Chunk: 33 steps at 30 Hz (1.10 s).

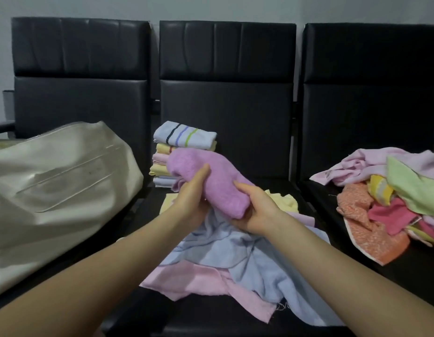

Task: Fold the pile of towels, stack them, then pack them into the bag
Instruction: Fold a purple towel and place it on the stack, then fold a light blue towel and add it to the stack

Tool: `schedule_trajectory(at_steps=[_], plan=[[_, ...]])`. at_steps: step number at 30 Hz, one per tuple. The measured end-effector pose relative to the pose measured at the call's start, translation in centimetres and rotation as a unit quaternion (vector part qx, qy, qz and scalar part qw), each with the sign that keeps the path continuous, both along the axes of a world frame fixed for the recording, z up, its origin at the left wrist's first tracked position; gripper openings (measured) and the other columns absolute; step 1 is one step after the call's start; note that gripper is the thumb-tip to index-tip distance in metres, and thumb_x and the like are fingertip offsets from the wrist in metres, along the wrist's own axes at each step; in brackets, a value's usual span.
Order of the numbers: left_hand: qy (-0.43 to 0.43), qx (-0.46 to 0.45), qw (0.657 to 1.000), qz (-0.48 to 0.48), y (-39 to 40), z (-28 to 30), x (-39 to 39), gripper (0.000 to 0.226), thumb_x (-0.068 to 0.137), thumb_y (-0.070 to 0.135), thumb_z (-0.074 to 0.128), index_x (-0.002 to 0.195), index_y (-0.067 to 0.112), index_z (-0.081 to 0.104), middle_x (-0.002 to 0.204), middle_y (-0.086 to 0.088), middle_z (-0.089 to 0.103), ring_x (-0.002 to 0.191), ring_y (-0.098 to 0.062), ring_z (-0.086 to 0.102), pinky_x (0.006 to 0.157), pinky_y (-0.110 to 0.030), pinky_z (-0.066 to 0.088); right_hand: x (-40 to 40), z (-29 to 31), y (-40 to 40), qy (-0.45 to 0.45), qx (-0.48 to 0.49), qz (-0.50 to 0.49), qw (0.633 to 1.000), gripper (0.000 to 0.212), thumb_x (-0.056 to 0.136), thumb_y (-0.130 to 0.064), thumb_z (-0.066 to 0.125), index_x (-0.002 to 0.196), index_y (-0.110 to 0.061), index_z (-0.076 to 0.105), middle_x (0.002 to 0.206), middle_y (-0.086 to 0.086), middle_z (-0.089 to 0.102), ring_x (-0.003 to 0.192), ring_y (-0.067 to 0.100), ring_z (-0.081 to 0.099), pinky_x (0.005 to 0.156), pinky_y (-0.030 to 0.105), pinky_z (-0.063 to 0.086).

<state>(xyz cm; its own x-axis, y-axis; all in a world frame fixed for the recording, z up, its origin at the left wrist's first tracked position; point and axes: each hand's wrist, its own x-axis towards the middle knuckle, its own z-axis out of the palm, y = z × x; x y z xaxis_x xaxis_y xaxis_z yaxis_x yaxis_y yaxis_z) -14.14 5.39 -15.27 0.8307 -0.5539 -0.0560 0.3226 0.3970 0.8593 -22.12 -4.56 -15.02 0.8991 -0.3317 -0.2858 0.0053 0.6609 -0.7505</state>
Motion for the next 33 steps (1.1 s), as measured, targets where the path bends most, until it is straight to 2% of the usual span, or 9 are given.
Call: schedule_trajectory(at_steps=[2, 5, 8, 11, 13, 17, 24, 29, 33], plan=[[-0.011, 0.021, 0.999, 0.028, 0.4, -0.2, 0.7, 0.033, 0.090, 0.031, 0.064, 0.112, 0.007, 0.061, 0.112, -0.010, 0.067, 0.104, -0.022, 0.064, 0.093, -0.038, 0.051, 0.4, -0.8, -0.3, 0.005, -0.032, 0.007, 0.999, 0.015, 0.096, -0.016, 0.050, 0.098, -0.006, 0.061, 0.080, 0.009, 0.070, 0.070, 0.022, 0.068, 0.058, 0.028, 0.058], [-0.037, 0.056, 0.992, 0.109, 1.0, -0.1, 2.4, 0.033, 0.086, 0.026, 0.069, 0.113, 0.009, 0.061, 0.110, -0.010, 0.067, 0.098, -0.021, 0.064, 0.076, -0.032, 0.054, 2.4, -1.1, -1.3, 0.054, -0.092, -0.046, 0.993, 0.022, 0.093, -0.011, 0.052, 0.111, -0.004, 0.062, 0.097, 0.013, 0.064, 0.095, 0.023, 0.067, 0.070, 0.029, 0.056], [-0.094, 0.073, 0.975, 0.186, 1.1, 0.6, 4.5, 0.040, 0.077, 0.028, 0.073, 0.111, 0.011, 0.060, 0.109, -0.011, 0.067, 0.099, -0.023, 0.065, 0.084, -0.041, 0.057, 4.7, 0.3, -1.6, 0.107, -0.228, -0.094, 0.963, 0.012, 0.094, -0.004, 0.050, 0.087, 0.005, 0.056, 0.083, 0.017, 0.057, 0.076, 0.026, 0.059, 0.066, 0.029, 0.050], [-0.120, 0.085, 0.956, 0.253, 0.6, 2.2, 8.1, 0.067, 0.068, 0.030, 0.069, 0.131, 0.013, 0.049, 0.118, -0.010, 0.062, 0.102, -0.025, 0.063, 0.078, -0.039, 0.060, 7.6, 2.8, -2.7, 0.078, -0.280, -0.119, 0.949, 0.030, 0.092, -0.003, 0.048, 0.121, 0.001, 0.055, 0.113, 0.028, 0.061, 0.086, 0.029, 0.059, 0.072, 0.038, 0.051], [-0.150, 0.074, 0.948, 0.269, 0.2, 3.9, 10.8, 0.053, 0.082, 0.017, 0.061, 0.132, 0.012, 0.044, 0.115, -0.008, 0.059, 0.096, -0.021, 0.063, 0.065, -0.029, 0.058, 10.0, 4.9, -3.5, 0.030, -0.326, -0.112, 0.938, 0.040, 0.093, -0.005, 0.047, 0.132, 0.004, 0.048, 0.133, 0.028, 0.053, 0.097, 0.032, 0.061, 0.075, 0.038, 0.052], [-0.246, 0.075, 0.920, 0.294, -0.7, 8.0, 16.3, 0.037, 0.088, 0.012, 0.048, 0.124, 0.018, 0.042, 0.100, 0.002, 0.056, 0.088, -0.015, 0.061, 0.079, -0.036, 0.059, 16.6, 8.7, -4.7, -0.013, -0.425, -0.194, 0.884, 0.060, 0.094, -0.005, 0.042, 0.150, -0.016, 0.025, 0.145, 0.014, 0.043, 0.126, 0.030, 0.050, 0.095, 0.036, 0.045], [-0.277, 0.487, 0.795, 0.233, -2.4, 6.2, 24.1, 0.072, 0.092, 0.047, 0.053, 0.148, 0.010, 0.027, 0.146, -0.022, 0.037, 0.129, -0.039, 0.043, 0.103, -0.042, 0.038, 24.6, 4.9, -7.2, 0.155, -0.607, -0.086, 0.775, 0.055, 0.100, -0.045, 0.025, 0.152, -0.024, 0.026, 0.151, 0.018, 0.029, 0.133, 0.036, 0.037, 0.112, 0.048, 0.031], [-0.339, 0.353, 0.800, 0.347, -1.3, 5.1, 18.9, 0.069, 0.097, 0.036, 0.048, 0.153, 0.014, 0.016, 0.154, -0.015, 0.021, 0.139, -0.031, 0.027, 0.110, -0.041, 0.029, 18.0, 1.9, -7.4, 0.043, -0.551, -0.163, 0.817, 0.045, 0.101, -0.041, 0.038, 0.141, -0.022, 0.044, 0.137, 0.006, 0.047, 0.124, 0.023, 0.047, 0.099, 0.034, 0.038], [-0.255, 0.284, 0.887, 0.261, -0.5, 3.3, 12.1, 0.051, 0.087, 0.034, 0.043, 0.129, 0.007, 0.052, 0.129, -0.019, 0.054, 0.117, -0.036, 0.054, 0.099, -0.046, 0.046, 10.2, 0.3, -6.1, 0.092, -0.541, -0.064, 0.833, 0.031, 0.100, -0.035, 0.045, 0.095, -0.014, 0.067, 0.085, 0.001, 0.064, 0.082, 0.014, 0.058, 0.066, 0.023, 0.042]])
